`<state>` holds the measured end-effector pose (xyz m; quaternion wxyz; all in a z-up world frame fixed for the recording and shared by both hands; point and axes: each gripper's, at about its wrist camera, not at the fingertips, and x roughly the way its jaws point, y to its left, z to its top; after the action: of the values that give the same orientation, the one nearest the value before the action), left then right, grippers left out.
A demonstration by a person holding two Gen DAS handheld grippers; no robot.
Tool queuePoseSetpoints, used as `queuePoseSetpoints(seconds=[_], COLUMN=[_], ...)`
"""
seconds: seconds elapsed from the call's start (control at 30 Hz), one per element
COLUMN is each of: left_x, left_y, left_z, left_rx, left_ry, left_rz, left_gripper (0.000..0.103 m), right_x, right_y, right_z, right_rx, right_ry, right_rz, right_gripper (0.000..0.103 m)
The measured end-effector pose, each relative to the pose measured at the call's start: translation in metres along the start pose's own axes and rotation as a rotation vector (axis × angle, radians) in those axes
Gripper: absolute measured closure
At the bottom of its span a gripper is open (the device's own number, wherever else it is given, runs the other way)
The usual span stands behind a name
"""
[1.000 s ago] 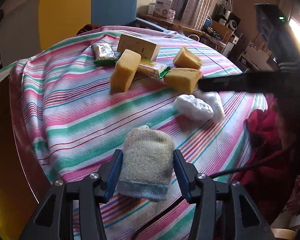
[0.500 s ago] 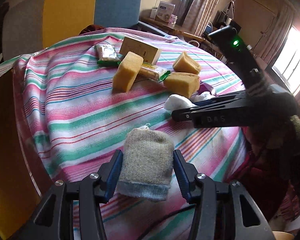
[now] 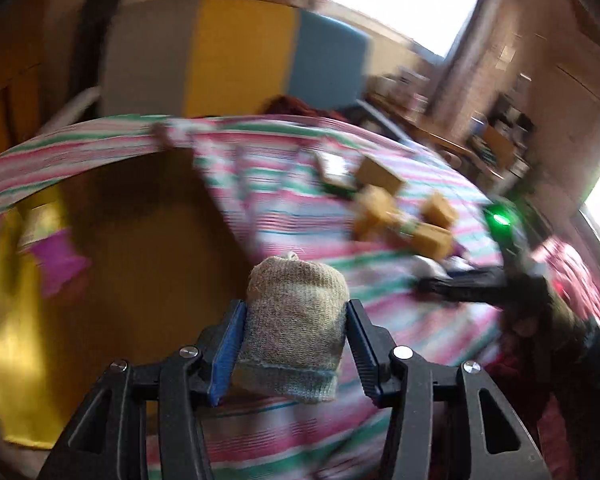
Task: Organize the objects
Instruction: 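Grasp the plastic-wrapped bundle with the right gripper while the left carries the towel, then lower the towel into the gold tray and open the left gripper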
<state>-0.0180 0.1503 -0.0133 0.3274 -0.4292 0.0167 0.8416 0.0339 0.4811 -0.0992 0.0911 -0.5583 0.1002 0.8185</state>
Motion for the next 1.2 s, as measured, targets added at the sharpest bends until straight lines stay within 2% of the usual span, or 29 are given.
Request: queuePoseSetpoints(seconds=[0.13, 0.3, 0.43, 0.53, 0.73, 0.9, 1.0, 1.2], left_x=[-0.013, -0.004, 0.014, 0.026, 0.031, 0.023, 0.010, -0.026], left_y=[0.056, 0.119, 0.152, 0.168, 0.178, 0.174, 0.169, 0.147], left_z=[0.000, 0.002, 0.000, 0.000, 0.006, 0.009, 0.008, -0.004], left_rx=[-0.090, -0.174, -0.196, -0.211, -0.214, -0.189, -0.196, -0.216], left_ry=[0.002, 0.052, 0.104, 0.130, 0.129, 0.096, 0.061, -0.040], left_rz=[0.129, 0.283, 0.368, 0.403, 0.458, 0.489, 0.487, 0.478], left_gripper=[0.052, 0.052, 0.052, 0.052, 0.049, 0.048, 0.043, 0.043], right_x=[0.000, -0.001, -0.001, -0.002, -0.002, -0.001, -0.002, -0.007], right_y=[0.003, 0.007, 0.008, 0.008, 0.005, 0.005, 0.005, 0.006], right_z=[-0.003, -0.006, -0.006, -0.007, -0.007, -0.007, -0.007, -0.009], right_rx=[-0.022, -0.039, -0.040, -0.039, -0.039, -0.039, -0.040, -0.060], right_ry=[0.004, -0.001, -0.002, -0.002, -0.002, -0.001, -0.002, -0.024], right_rz=[-0.016, -0.030, -0.033, -0.032, -0.032, -0.033, -0.034, -0.037], right_gripper=[0.061, 0.061, 0.061, 0.061, 0.061, 0.061, 0.061, 0.062])
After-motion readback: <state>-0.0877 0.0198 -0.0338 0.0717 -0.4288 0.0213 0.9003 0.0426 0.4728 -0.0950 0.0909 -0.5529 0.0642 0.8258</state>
